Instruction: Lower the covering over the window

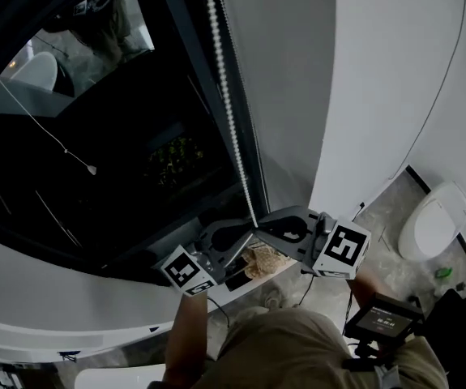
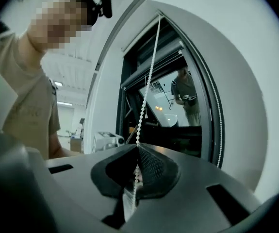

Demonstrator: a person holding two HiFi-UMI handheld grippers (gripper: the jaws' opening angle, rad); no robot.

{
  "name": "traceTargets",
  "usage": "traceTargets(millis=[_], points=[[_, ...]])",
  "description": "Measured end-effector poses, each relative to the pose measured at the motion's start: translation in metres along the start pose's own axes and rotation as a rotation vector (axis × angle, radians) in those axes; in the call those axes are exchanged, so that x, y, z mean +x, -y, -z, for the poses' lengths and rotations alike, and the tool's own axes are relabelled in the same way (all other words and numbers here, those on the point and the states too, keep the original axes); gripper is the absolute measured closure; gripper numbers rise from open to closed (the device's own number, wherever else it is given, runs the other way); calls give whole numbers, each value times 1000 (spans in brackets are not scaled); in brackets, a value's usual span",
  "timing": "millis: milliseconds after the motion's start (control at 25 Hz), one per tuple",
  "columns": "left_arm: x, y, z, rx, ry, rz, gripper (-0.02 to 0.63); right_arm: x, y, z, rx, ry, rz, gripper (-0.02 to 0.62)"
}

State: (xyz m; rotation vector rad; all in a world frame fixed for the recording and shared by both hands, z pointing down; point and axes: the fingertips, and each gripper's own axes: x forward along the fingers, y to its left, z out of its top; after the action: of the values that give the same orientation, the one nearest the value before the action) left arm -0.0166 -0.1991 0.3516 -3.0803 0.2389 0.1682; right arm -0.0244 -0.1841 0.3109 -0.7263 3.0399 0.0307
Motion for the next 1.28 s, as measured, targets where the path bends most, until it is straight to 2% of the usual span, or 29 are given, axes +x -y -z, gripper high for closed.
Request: traceTargets(millis=[80,160,200,240,320,400,440,480,680,760,840,960,1120,1160,1200,1280], points=[[-14,-22,-38,-27,136,-36,595,5,0,0,-32,2,26,584],[-23,-35,-76,-64,275,7,590,8,1,3,-23,12,31,585],[-23,-34,-94,-74,328,46,543,9,2,5,-12,12,31,585],[-20,-28,-108,-64,350,84,456,9,3,6,-1,12,31,585],[-4,-13,-122,-4,310,133,422,8,4,7,3,8,30,585],[15,-5,-119,48,231,123,419,7,3,7,6,7,27,584],[20,-6,-115,62,202,98,471,7,3,7,11,10,25,585],[23,-9,-112,65,188,71,578,6,3,7,16,14,22,584],[10,-14,-101,83,188,6,586,2,-8,-6,13,26,-50,578],[6,-13,-84,96,139,-2,588,-7,-7,-19,2,42,-56,495],[7,-6,-59,82,83,10,588,-16,2,-36,-13,82,-15,480],[11,13,-25,26,45,42,586,-21,16,-61,2,174,74,480],[14,33,-3,-10,30,68,586,-14,21,-60,19,191,110,482],[14,35,-2,-13,29,72,586,-12,19,-58,30,189,103,500],[12,37,-1,-18,29,77,586,-10,17,-57,46,189,94,569],[4,35,-6,-36,50,92,586,-7,13,-57,70,190,82,584]])
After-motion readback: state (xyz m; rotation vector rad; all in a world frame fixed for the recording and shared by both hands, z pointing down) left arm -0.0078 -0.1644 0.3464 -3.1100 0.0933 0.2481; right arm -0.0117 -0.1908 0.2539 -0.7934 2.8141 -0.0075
